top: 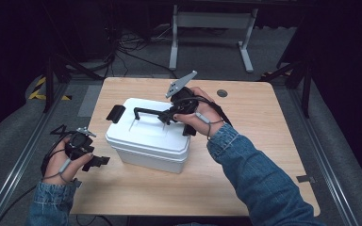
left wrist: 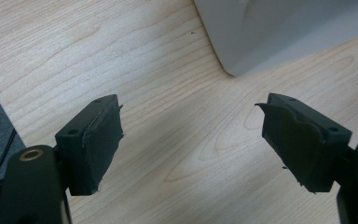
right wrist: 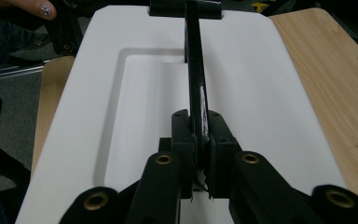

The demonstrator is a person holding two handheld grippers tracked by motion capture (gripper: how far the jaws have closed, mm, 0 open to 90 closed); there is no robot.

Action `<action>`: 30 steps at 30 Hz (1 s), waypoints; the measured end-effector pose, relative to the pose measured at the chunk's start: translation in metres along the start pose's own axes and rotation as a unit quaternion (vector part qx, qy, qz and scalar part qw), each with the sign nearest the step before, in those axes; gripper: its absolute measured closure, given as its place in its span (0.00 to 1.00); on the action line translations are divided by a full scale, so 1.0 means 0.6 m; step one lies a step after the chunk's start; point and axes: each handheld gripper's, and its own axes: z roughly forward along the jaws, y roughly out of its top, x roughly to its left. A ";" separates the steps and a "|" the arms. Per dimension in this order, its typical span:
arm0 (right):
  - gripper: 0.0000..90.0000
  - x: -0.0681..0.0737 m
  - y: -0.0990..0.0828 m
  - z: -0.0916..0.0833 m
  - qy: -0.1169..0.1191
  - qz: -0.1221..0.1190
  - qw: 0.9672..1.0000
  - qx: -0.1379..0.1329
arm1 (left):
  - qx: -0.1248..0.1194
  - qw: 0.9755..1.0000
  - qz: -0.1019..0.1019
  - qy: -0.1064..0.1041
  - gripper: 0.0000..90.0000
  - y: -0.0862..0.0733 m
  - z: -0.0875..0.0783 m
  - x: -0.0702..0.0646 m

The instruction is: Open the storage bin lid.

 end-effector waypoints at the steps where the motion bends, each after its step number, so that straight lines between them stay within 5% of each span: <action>1: 0.94 0.000 0.000 0.000 0.000 0.000 1.000 0.000 | 0.000 1.000 0.000 0.000 0.23 0.000 0.000 0.000; 20: 0.94 0.005 0.002 -0.063 -0.017 -0.001 0.999 -0.041 | 0.003 1.000 0.002 0.000 0.23 0.001 0.001 -0.001; 30: 0.94 0.009 -0.034 -0.128 -0.040 0.009 0.998 -0.055 | 0.004 1.000 -0.001 0.000 0.23 0.001 0.003 -0.003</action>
